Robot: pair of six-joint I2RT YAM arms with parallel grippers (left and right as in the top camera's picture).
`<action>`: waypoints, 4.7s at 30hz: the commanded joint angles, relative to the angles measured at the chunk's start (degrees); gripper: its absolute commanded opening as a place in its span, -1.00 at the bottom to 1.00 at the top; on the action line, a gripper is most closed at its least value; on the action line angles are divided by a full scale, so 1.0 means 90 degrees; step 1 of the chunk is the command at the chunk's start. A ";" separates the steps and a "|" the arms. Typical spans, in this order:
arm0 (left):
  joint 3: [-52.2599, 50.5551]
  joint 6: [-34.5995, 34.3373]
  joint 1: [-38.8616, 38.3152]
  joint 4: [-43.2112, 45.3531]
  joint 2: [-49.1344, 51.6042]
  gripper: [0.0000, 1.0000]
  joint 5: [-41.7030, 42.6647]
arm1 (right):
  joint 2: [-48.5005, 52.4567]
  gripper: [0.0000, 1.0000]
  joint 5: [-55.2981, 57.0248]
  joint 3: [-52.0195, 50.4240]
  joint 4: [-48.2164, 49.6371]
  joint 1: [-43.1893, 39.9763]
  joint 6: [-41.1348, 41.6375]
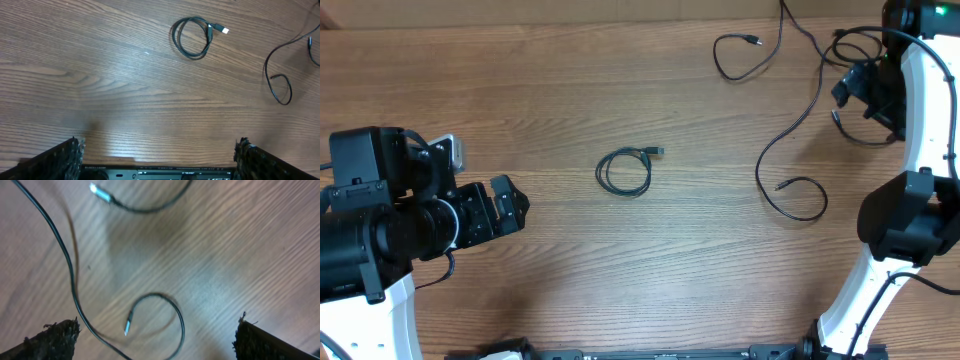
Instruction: Untangle cables
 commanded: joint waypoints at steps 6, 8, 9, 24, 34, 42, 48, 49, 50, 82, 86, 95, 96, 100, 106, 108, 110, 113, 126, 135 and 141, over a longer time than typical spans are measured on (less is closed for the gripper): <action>0.0056 0.0124 0.0027 0.0041 -0.0012 1.00 0.0068 | -0.0160 1.00 -0.0736 -0.1095 -0.0012 -0.0034 -0.0478; 0.0056 0.0124 0.0027 0.0044 -0.0012 1.00 0.0068 | -0.0160 1.00 -0.0940 -0.1418 -0.0005 -0.0027 -0.0714; 0.0056 0.0124 0.0027 0.0053 -0.0012 0.99 0.0068 | -0.0160 1.00 -0.1124 -0.1562 0.0005 -0.0022 -0.0889; 0.0056 0.0124 0.0027 0.0112 -0.0010 0.99 0.0068 | -0.0151 0.93 -0.1710 -0.3276 0.0804 0.1260 -0.1945; 0.0056 0.0124 0.0027 0.0182 -0.0010 0.99 0.0068 | -0.0151 0.32 -0.1566 -0.3806 0.0979 0.1756 -0.1948; 0.0056 0.0121 0.0027 0.0209 -0.0010 1.00 0.0068 | -0.0151 0.21 -0.1547 -0.3820 0.1037 0.1756 -0.1950; 0.0056 0.0124 0.0027 0.0206 -0.0010 0.99 0.0068 | -0.0151 0.29 -0.1370 -0.3917 0.1236 0.1756 -0.1948; 0.0056 0.0124 0.0027 0.0206 -0.0010 1.00 0.0068 | -0.0151 0.29 -0.1328 -0.3932 0.1282 0.1756 -0.1948; 0.0056 0.0124 0.0027 0.0206 -0.0010 1.00 0.0068 | -0.0151 0.30 -0.1343 -0.3951 0.1336 0.1756 -0.1948; 0.0056 0.0121 0.0027 0.0206 -0.0010 1.00 0.0068 | -0.0151 -0.93 -0.2909 -0.2929 0.2584 0.1749 -0.1141; 0.0056 0.0121 0.0027 0.0206 -0.0010 0.99 0.0068 | -0.0151 -0.93 -0.2912 -0.2246 0.2868 0.1751 -0.0952; 0.0056 0.0124 0.0027 0.0202 -0.0010 0.99 0.0046 | -0.0151 -0.93 -0.2472 -0.1826 0.4175 0.1751 -0.0935; 0.0056 0.0124 0.0027 0.0202 -0.0010 0.99 0.0046 | -0.0151 -0.93 -0.2310 -0.1831 0.4269 0.1758 -0.0937; 0.0056 0.0124 0.0027 0.0209 -0.0010 0.99 0.0046 | -0.0151 -0.92 -0.1617 -0.1831 0.4558 0.1768 -0.0937; 0.0056 0.0124 0.0027 0.0206 -0.0010 0.99 0.0046 | -0.0151 -0.76 -0.1350 -0.1831 0.4573 0.1768 -0.0937; 0.0056 0.0124 0.0027 0.0204 -0.0010 1.00 0.0046 | -0.0148 -0.63 -0.1350 -0.1834 0.4503 0.1768 -0.0942; 0.0056 0.0124 0.0027 0.0202 -0.0010 0.99 0.0046 | -0.0143 -0.59 -0.1353 -0.1834 0.4401 0.1768 -0.0996; 0.0056 0.0124 0.0027 0.0192 -0.0010 0.99 0.0046 | -0.0138 -0.51 -0.1353 -0.1834 0.4233 0.1787 -0.1083; 0.0056 0.0124 0.0027 0.0160 -0.0010 1.00 0.0046 | -0.0141 0.15 -0.1039 -0.1783 0.4199 0.0865 -0.0724; 0.0056 0.0121 0.0027 0.0163 -0.0010 0.99 0.0044 | -0.0090 0.21 -0.1054 -0.1931 0.4750 -0.0352 -0.1149; 0.0056 0.0119 0.0027 0.0182 -0.0010 1.00 0.0046 | 0.0036 0.42 -0.1047 -0.2225 0.5382 -0.0437 -0.2725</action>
